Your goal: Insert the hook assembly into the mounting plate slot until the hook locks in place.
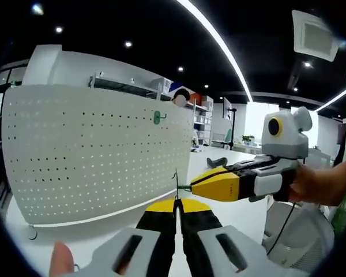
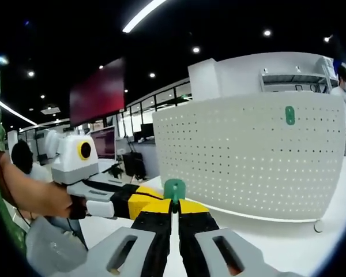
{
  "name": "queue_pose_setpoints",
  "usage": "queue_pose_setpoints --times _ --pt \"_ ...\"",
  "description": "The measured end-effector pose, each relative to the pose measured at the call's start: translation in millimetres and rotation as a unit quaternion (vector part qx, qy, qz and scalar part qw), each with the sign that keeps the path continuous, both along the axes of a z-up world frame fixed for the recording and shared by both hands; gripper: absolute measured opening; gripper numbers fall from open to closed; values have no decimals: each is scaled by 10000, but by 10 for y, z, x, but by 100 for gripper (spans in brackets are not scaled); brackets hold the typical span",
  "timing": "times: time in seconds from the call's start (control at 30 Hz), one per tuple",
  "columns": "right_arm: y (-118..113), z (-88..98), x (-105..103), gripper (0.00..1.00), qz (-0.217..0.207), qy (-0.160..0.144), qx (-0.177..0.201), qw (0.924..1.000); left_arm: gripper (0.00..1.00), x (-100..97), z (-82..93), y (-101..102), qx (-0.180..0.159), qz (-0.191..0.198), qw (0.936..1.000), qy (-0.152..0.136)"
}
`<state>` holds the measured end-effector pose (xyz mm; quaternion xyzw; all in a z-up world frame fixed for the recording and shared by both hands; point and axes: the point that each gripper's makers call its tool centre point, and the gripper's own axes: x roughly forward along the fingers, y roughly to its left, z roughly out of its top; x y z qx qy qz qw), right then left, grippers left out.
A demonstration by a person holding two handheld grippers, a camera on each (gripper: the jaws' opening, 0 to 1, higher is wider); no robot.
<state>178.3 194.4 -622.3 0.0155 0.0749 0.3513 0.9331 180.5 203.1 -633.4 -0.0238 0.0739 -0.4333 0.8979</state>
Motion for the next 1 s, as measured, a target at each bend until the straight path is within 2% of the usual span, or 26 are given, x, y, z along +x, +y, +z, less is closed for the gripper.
queue_pose_setpoints --times 0.07,0.4,0.63,1.0 --pt "-3 6 6 2 -9 -15 -10 10000 2 -34 21 -40 71 -53 9999 -92" --pt "-20 38 -5 1 -29 -81 -11 10000 2 -50 44 -55 95 -99 9998 -148" --pt "-15 48 -17 1 -36 -94 28 9999 2 -63 55 -53 270 -132 9990 -326" --pt "-38 56 -8 1 -77 -85 76 9999 3 -66 74 -69 309 -162 9986 -407"
